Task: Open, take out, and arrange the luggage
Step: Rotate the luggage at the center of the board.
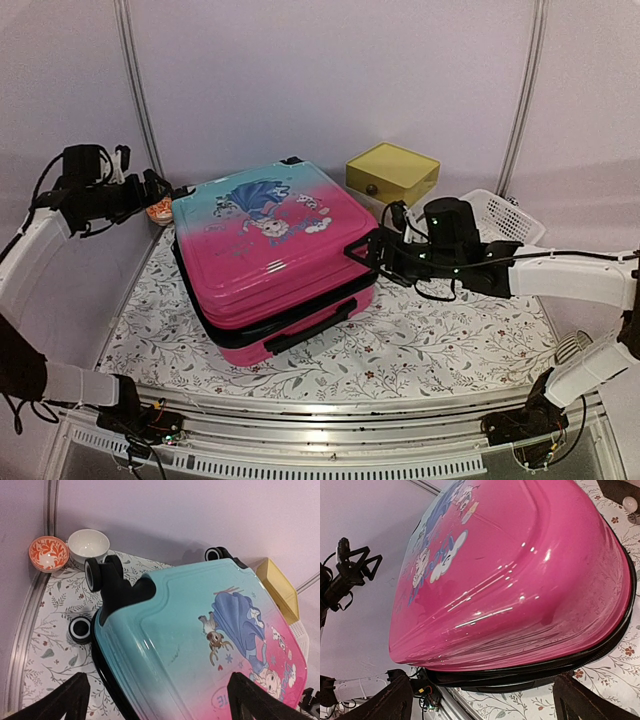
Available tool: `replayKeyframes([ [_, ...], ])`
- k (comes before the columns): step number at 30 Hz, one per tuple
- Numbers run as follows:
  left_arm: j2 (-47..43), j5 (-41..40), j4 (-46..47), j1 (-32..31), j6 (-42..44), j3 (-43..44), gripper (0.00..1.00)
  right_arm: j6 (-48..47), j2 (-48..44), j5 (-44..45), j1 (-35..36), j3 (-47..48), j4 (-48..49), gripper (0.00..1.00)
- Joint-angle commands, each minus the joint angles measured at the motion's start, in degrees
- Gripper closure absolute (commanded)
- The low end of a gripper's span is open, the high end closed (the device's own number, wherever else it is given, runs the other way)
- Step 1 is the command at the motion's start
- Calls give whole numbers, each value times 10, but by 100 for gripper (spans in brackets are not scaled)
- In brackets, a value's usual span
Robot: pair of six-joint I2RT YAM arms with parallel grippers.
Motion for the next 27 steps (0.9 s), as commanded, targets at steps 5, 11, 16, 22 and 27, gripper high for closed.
replayKeyframes([
  [5,127,7,24,26,78,128,2,26,22,0,25,13,38,0],
  [11,243,-8,17,31,68,214,3,47,34,5,36,17,37,0],
  [16,363,7,-15,36,59,312,4,55,35,8,42,16,38,0],
  [22,500,-16,-109,39,39,449,5,51,30,24,45,13,32,1],
  [27,548,36,-115,39,21,465,5,60,42,18,48,13,37,1],
])
